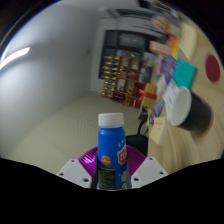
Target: Pour water
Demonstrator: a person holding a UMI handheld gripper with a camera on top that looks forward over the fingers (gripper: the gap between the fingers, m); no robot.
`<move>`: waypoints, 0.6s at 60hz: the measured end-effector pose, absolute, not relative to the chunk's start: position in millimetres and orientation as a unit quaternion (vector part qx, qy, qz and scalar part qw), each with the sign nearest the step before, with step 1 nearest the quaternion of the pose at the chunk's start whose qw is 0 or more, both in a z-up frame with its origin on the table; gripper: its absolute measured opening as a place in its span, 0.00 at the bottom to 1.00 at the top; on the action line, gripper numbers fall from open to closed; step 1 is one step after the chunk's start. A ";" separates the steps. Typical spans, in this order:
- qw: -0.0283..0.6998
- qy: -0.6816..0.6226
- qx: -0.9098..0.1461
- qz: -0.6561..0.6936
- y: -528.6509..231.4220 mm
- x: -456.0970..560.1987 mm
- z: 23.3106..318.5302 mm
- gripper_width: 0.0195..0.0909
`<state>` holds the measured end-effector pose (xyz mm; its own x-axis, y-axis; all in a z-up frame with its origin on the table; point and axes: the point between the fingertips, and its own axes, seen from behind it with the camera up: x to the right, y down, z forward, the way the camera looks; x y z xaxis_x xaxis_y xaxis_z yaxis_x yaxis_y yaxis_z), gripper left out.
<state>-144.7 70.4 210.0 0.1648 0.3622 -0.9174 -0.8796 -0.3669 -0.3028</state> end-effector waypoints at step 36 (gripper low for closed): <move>0.260 0.406 -0.405 0.777 44.2 -113.1 218.4 0.24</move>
